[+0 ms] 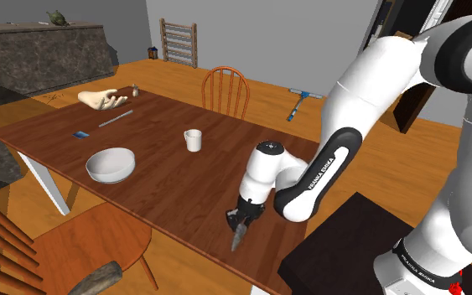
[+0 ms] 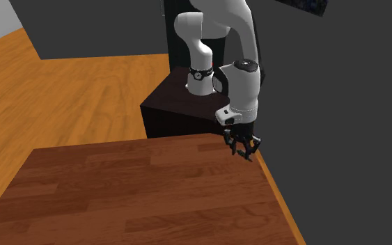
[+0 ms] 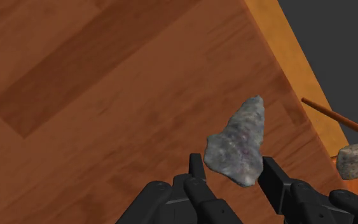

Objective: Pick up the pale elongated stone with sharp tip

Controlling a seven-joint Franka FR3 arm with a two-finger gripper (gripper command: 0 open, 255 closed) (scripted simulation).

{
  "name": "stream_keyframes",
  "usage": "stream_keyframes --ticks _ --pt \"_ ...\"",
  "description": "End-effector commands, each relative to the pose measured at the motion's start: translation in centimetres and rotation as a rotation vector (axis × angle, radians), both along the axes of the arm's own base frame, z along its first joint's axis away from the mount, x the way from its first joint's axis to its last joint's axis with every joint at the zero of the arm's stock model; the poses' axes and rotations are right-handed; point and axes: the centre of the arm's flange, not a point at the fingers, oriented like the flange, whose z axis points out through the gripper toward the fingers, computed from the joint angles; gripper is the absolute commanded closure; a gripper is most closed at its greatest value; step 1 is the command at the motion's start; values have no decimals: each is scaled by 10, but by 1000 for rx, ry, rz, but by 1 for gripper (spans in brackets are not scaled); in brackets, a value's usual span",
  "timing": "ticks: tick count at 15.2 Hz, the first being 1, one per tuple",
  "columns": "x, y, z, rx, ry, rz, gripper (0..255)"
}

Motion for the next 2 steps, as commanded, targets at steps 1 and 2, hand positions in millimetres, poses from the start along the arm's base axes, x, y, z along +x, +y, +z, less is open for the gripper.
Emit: stream_keyframes --ticks 1,2 --pt "0 -2 6 -1 0 0 255" --pt "0 -2 6 -1 0 0 255"
